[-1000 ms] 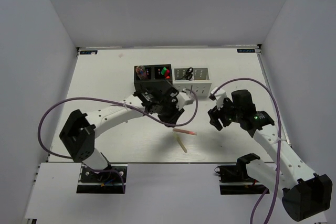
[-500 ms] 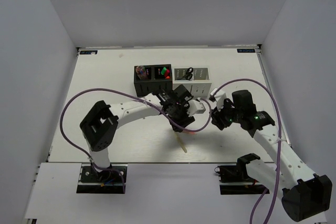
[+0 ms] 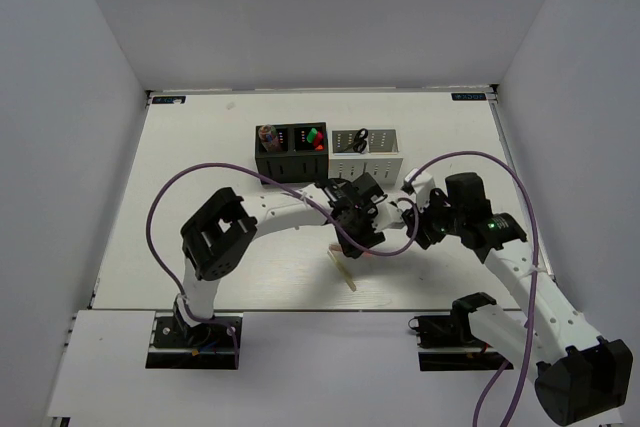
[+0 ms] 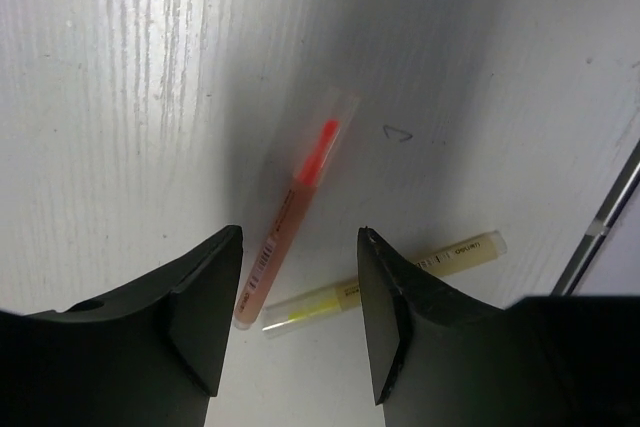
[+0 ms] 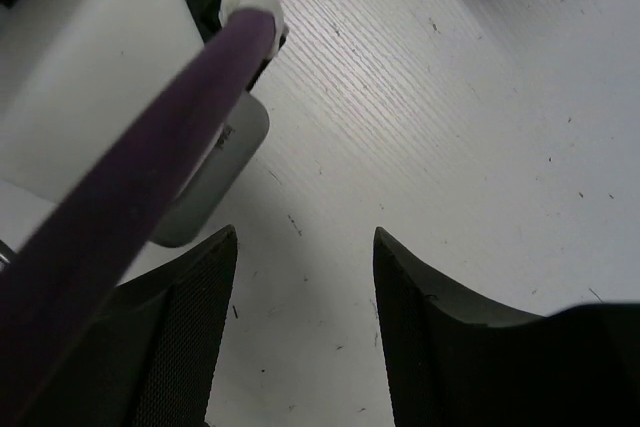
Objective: Sort the stationery into containers
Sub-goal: Pick up the pen from the center of the board.
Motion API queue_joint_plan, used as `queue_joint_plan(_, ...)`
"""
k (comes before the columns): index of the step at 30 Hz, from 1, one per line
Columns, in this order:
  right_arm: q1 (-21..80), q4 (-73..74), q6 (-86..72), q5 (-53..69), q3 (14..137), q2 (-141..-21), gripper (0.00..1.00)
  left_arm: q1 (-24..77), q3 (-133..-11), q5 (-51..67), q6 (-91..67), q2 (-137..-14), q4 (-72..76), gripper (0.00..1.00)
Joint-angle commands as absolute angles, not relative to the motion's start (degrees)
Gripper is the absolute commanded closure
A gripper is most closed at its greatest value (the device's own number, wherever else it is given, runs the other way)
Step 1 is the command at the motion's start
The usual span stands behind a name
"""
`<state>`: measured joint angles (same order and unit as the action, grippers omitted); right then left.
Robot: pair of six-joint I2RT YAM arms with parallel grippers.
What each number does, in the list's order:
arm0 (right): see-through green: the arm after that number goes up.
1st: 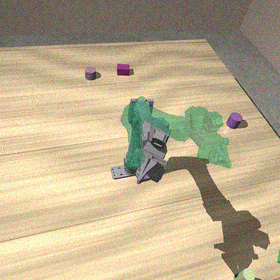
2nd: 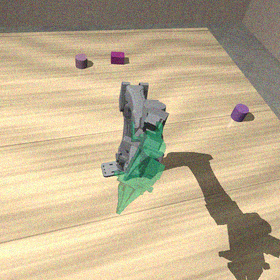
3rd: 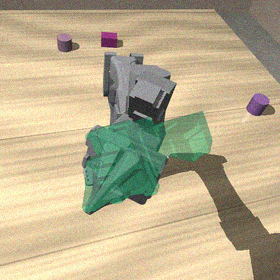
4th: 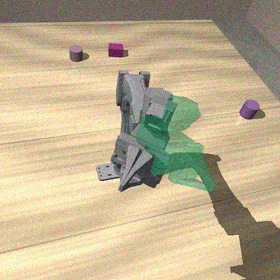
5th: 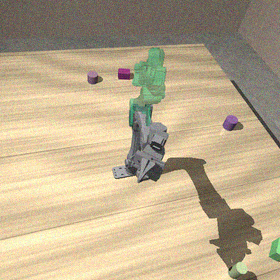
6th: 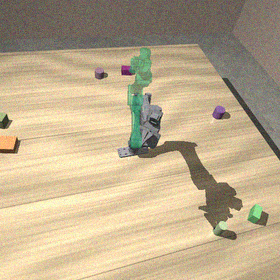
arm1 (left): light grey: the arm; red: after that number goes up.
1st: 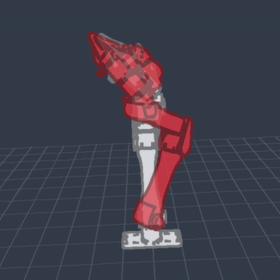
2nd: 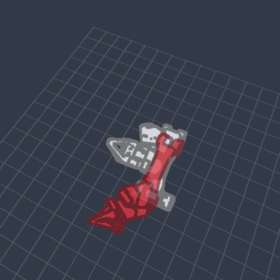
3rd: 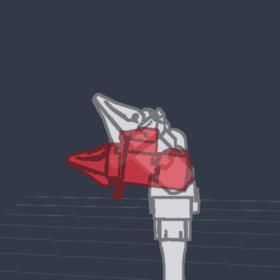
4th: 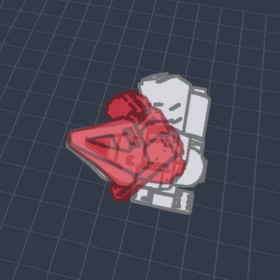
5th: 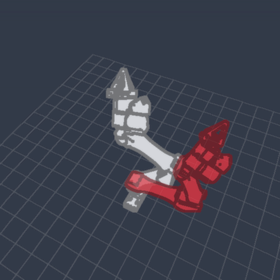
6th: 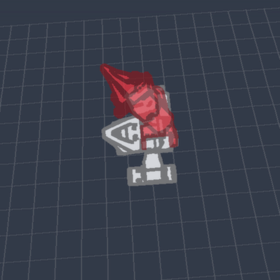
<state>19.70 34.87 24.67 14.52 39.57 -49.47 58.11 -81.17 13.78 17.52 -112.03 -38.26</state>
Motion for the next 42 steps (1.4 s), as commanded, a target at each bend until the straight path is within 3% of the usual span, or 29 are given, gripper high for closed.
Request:
queue_joint_plan(1,19.2,34.6,25.3,14.5,40.6,-48.4,0.4,60.1,-82.3,11.0,19.6,-112.1,-36.8,0.4)
queue_joint_plan(26,18.7,35.3,25.3,15.7,40.9,-48.3,0.4,60.6,-79.5,7.0,21.9,-116.3,-33.7,0.43)
queue_joint_plan(33,18.7,35.7,25.7,15.6,40.9,-48.3,0.4,60.6,-77.3,5.9,22.1,-117.6,-33.3,0.58)
queue_joint_plan(37,18.5,35.9,26.1,15.8,40.9,-48.2,0.4,60.6,-76.0,5.1,22.2,-118.4,-33.1,0.76)
queue_joint_plan(42,18.6,36.0,26.3,15.8,41.0,-48.3,0.36,60.2,-75.6,3.3,23.3,-118.9,-33.0,0.89)
